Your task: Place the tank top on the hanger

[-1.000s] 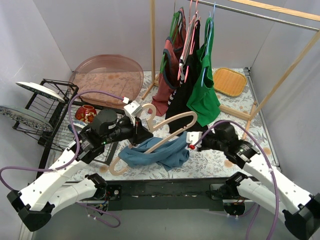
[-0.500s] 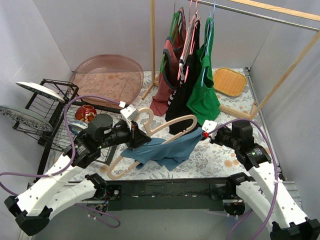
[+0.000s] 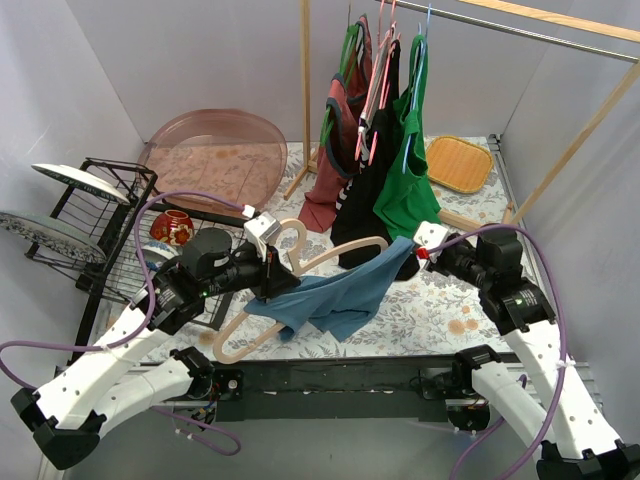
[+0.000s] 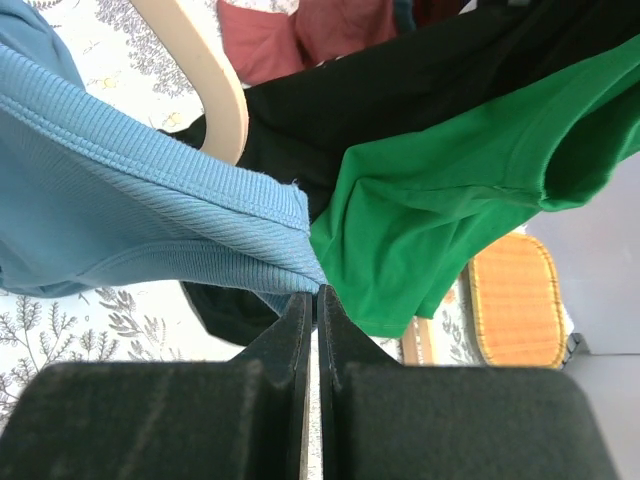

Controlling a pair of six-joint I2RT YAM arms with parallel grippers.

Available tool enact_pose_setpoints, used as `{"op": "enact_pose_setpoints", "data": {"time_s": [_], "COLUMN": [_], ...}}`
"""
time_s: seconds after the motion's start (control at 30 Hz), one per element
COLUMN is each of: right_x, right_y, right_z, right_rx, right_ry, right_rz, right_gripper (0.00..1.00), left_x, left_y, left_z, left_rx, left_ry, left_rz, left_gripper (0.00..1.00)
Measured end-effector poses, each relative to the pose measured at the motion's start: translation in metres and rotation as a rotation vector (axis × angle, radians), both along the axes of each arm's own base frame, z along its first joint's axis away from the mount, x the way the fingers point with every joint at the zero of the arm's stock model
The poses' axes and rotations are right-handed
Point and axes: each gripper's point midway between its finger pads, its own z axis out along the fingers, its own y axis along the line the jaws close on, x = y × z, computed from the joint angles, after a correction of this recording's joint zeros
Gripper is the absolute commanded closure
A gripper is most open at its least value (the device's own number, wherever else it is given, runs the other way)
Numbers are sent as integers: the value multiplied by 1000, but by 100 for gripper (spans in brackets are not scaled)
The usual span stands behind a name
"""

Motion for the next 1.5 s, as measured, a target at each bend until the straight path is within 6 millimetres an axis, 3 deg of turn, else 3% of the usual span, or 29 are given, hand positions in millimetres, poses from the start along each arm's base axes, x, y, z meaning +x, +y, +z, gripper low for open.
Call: {"op": "enact_pose_setpoints", "data": {"time_s": [0.17,0.5,0.63,0.9,1.13,1.3,1.4,1.43,1.5], "right_x": [0,11,11,-16,-43,-51,-53,-55,-60], "right_y": [-1,1,8,43,64,61,53,50,46], "right_z": [7,-2,8,53,49,41,40,42,50], "right_rx": [1,-8,10,114,187,164,131,120,110], "right_ry": [-20,15,18,0,97,114,95,88,78], "right_rz": [-5,-14,22,262,439,450,409,399,389], "right_gripper": [99,99,99,99,95,92,83,68,52], "left_x": [1,-25,-28,-19,-16,-11,-8,-7,-8], "left_y": [1,-10,-14,-24,-34,-39,-37,-36,-34], "left_z": [1,8,4,-17,-17,0,11,13,18], "left_rx": [7,-40,-38,12,2,-33,-42,-44,-52], "left_ry": [-3,30,58,127,144,85,45,33,12], "left_rz": [8,-155,-186,-196,-233,-243,-228,-222,-214], "left_gripper": [100,100,100,100,100,100,100,100,100]}}
